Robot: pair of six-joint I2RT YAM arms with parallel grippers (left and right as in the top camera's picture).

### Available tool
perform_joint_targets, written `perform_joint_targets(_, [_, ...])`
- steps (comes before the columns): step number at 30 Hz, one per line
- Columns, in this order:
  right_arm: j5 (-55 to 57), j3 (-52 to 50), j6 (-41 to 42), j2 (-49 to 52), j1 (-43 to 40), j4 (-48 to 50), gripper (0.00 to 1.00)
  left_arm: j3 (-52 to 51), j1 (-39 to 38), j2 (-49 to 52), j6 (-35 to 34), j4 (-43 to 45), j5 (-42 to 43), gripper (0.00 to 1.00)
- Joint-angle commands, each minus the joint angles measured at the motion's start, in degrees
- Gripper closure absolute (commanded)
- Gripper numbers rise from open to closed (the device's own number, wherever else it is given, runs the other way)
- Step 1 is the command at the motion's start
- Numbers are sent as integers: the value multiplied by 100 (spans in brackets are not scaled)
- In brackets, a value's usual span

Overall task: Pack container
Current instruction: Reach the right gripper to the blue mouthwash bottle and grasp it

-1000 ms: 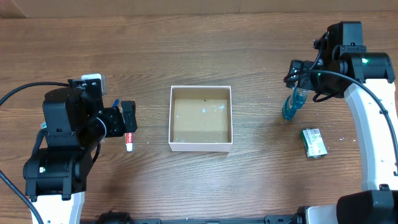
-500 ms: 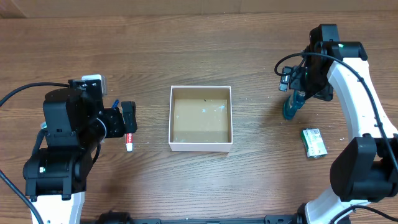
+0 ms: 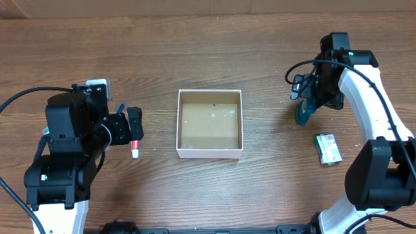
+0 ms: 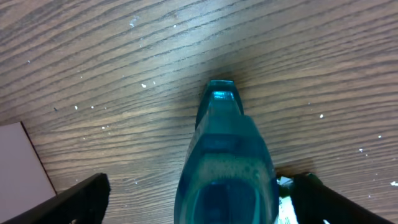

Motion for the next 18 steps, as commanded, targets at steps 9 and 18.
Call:
perform_joint_targets(9, [55,-37,17,-17,-24,170,32,151,20,7,-74,-7,76,0])
perform_joint_targets(18, [57,-37,17,-17,-24,151,49,151,20,7,-74,-9,76,0])
